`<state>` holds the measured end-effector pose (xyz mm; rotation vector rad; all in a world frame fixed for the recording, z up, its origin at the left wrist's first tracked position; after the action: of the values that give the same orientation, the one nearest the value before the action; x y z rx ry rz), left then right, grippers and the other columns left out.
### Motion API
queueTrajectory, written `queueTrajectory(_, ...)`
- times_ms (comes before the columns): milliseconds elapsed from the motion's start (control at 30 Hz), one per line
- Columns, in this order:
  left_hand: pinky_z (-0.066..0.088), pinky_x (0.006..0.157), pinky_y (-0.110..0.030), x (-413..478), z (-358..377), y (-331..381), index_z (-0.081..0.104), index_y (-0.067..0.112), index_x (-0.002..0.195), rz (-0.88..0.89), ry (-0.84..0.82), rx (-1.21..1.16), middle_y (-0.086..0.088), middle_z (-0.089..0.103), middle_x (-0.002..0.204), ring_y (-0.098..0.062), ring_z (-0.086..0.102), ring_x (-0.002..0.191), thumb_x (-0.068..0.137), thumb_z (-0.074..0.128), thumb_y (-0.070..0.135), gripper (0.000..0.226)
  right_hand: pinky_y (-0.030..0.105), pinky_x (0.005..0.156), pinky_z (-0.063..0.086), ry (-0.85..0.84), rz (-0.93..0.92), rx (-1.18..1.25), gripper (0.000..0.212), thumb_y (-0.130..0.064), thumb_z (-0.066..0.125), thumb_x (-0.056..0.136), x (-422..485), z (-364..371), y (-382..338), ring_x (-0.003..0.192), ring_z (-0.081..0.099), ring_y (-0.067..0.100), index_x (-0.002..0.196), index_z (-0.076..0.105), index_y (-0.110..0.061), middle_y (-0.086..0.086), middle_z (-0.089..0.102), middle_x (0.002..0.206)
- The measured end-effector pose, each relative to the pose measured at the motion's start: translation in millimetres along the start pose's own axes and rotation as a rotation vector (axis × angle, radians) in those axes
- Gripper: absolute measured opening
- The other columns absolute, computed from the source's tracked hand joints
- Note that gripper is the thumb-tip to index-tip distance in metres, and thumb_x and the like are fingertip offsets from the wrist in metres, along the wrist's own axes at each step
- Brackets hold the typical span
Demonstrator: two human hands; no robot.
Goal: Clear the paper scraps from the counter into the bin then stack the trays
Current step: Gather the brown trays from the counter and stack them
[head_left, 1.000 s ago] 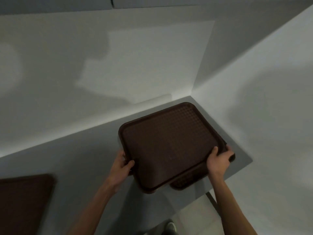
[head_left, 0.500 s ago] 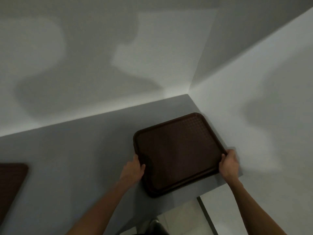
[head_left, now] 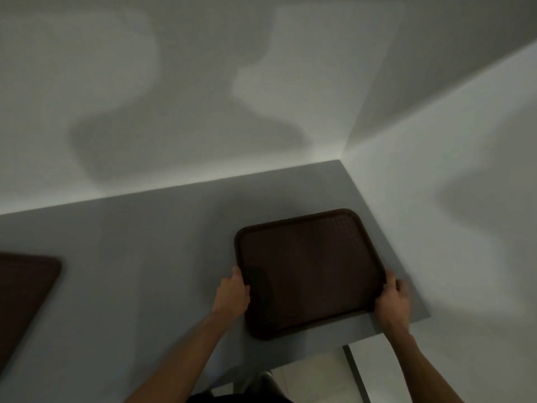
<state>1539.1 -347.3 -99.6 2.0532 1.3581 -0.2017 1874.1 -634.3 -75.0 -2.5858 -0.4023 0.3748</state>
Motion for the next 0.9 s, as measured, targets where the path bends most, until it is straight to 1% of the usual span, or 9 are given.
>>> queueTrajectory(167,0.046,0.102,-0.044,2.6,4.5,-5.2,0.015,0.008,0.162,-0.013,-0.029,-0.068,-0.023,0.058,0.137,-0.041,0.054,0.128,0.106,0.048,0.03,0.068,0.062,0.108,0.045,-0.051,-0.002,-0.108,0.055,-0.011,0.042,0.106,3.2,4.8,-2.2,0.13,0.044,0.045,0.158,0.03,-0.024,0.022,0.041,0.144)
queueTrajectory(233,0.046,0.103,-0.044,2.7,-0.1,-11.8,0.024,0.011,0.16,0.062,-0.027,-0.103,-0.019,0.062,0.136,-0.041,0.056,0.128,0.106,0.047,0.033,0.063,0.064,0.109,0.042,-0.071,0.013,-0.205,0.067,-0.007,0.05,0.099,1.3,4.5,-7.3,0.136,0.039,0.047,0.159,0.025,-0.019,0.026,0.04,0.148)
queueTrajectory(333,0.05,0.104,-0.044,-10.2,-31.3,-34.4,0.046,0.019,0.151,0.13,0.105,-0.168,-0.012,0.068,0.131,-0.037,0.062,0.123,0.103,0.046,0.036,0.051,0.067,0.109,0.041,0.002,-0.045,-0.273,0.074,-0.009,0.06,0.091,-13.6,0.3,-35.9,0.135,0.041,0.052,0.157,0.026,-0.015,0.028,0.042,0.151)
queueTrajectory(433,0.056,0.092,-0.043,-32.7,-81.6,-74.9,0.056,0.023,0.138,0.104,0.264,-0.28,-0.002,0.075,0.106,-0.031,0.071,0.1,0.094,0.048,0.037,0.047,0.067,0.103,0.046,0.111,-0.222,-0.168,0.063,-0.005,0.067,0.09,-49.5,8.1,-92.0,0.127,0.051,0.054,0.148,0.042,-0.01,0.031,0.049,0.145)
queueTrajectory(500,0.057,0.086,-0.041,-49.6,-116.6,-112.0,0.058,0.024,0.131,0.084,0.37,-0.3,0.008,0.072,0.096,-0.025,0.071,0.089,0.093,0.056,0.027,0.038,0.064,0.102,0.05,0.09,-0.328,-0.065,0.056,-0.005,0.068,0.092,-84.2,23.6,-137.0,0.124,0.055,0.053,0.144,0.048,-0.013,0.027,0.052,0.143)
queueTrajectory(567,0.057,0.083,-0.04,-67.5,-151.8,-155.4,0.061,0.023,0.125,0.073,0.496,-0.282,0.008,0.071,0.096,-0.024,0.071,0.086,0.092,0.063,0.015,0.034,0.06,0.103,0.052,0.005,-0.384,0.006,0.049,-0.012,0.065,0.097,-123.0,46.7,-181.8,0.124,0.058,0.046,0.143,0.049,-0.02,0.02,0.054,0.144)
queueTrajectory(700,0.058,0.082,-0.045,-106.1,-215.8,-244.3,0.065,0.018,0.117,0.027,0.669,-0.107,-0.006,0.07,0.111,-0.033,0.07,0.096,0.092,0.063,0.017,0.024,0.044,0.103,0.052,-0.108,-0.518,0.145,0.04,-0.013,0.066,0.098,-207.8,100.1,-265.6,0.119,0.064,0.032,0.136,0.059,-0.022,0.01,0.063,0.134)
queueTrajectory(800,0.056,0.083,-0.046,-123.2,-244.8,-307.3,0.065,0.016,0.119,-0.027,0.656,0.027,-0.008,0.066,0.111,-0.034,0.062,0.102,0.093,0.064,0.021,0.027,0.037,0.096,0.055,-0.17,-0.582,0.208,0.037,-0.007,0.07,0.093,-261.6,145.6,-316.5,0.109,0.07,0.028,0.127,0.065,-0.023,0.005,0.072,0.122)
queueTrajectory(900,0.056,0.081,-0.047,-132.9,-260.1,-365.0,0.062,0.019,0.124,-0.067,0.569,0.081,-0.006,0.063,0.114,-0.032,0.06,0.105,0.094,0.065,0.026,0.03,0.036,0.087,0.058,-0.212,-0.555,0.239,0.029,-0.007,0.068,0.094,-311.0,193.7,-360.5,0.098,0.075,0.028,0.119,0.069,-0.023,0.002,0.078,0.109)
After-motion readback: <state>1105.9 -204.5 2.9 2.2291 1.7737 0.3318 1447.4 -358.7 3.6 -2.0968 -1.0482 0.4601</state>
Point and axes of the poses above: each hand's wrist, its own x-axis towards the middle knuckle, its own z-axis out of the palm, y = z × x, the point moved 8 cm from there along x, towards the middle knuckle
